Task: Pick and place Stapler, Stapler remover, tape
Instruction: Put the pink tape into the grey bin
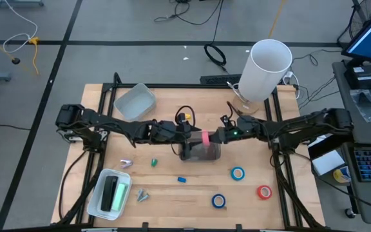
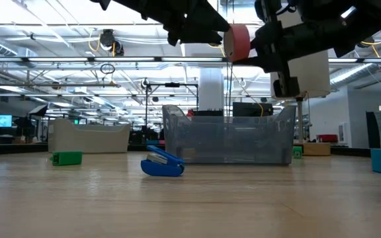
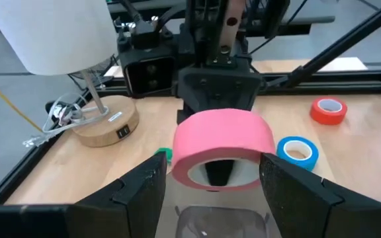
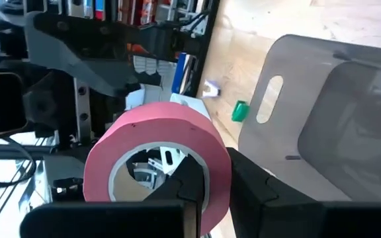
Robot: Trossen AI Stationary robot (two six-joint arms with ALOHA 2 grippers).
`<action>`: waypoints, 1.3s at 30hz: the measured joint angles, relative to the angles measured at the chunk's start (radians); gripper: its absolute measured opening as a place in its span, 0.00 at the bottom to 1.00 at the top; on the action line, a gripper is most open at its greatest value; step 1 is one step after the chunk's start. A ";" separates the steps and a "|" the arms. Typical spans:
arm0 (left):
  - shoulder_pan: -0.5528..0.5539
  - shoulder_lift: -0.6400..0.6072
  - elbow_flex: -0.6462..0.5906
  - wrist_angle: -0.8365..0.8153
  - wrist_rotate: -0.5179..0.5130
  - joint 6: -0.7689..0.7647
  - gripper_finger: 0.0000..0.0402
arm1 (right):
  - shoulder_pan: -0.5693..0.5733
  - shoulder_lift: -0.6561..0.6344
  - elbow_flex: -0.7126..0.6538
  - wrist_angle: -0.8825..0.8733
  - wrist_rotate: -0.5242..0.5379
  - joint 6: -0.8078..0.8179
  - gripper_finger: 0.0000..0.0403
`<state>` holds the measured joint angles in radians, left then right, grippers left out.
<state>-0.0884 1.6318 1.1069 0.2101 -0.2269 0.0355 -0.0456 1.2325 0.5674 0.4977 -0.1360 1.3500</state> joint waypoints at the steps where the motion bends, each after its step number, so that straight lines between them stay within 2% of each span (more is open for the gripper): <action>1: 0.002 0.000 0.000 0.000 0.000 0.009 0.60 | 0.000 0.008 0.000 0.003 0.000 0.000 0.08; 10: 0.015 -0.004 -0.002 -0.018 0.009 0.077 0.60 | 0.000 0.087 -0.002 0.113 -0.031 0.049 0.08; 16: 0.016 -0.004 -0.002 -0.056 0.009 0.079 0.60 | 0.000 0.102 -0.002 0.121 -0.085 0.073 0.08; 22: 0.019 -0.011 -0.001 -0.081 -0.034 0.094 0.60 | 0.000 0.102 0.002 0.158 -0.156 0.091 0.08; 30: 0.021 -0.011 -0.001 -0.075 -0.032 0.092 0.60 | 0.002 0.102 0.001 0.166 -0.154 0.097 0.08; 39: 0.024 -0.010 -0.001 -0.038 -0.016 0.102 0.60 | -0.001 0.112 0.001 0.174 -0.097 0.104 0.08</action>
<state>-0.0648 1.6215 1.1057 0.1722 -0.2425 0.1371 -0.0467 1.3447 0.5686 0.6715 -0.2328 1.4536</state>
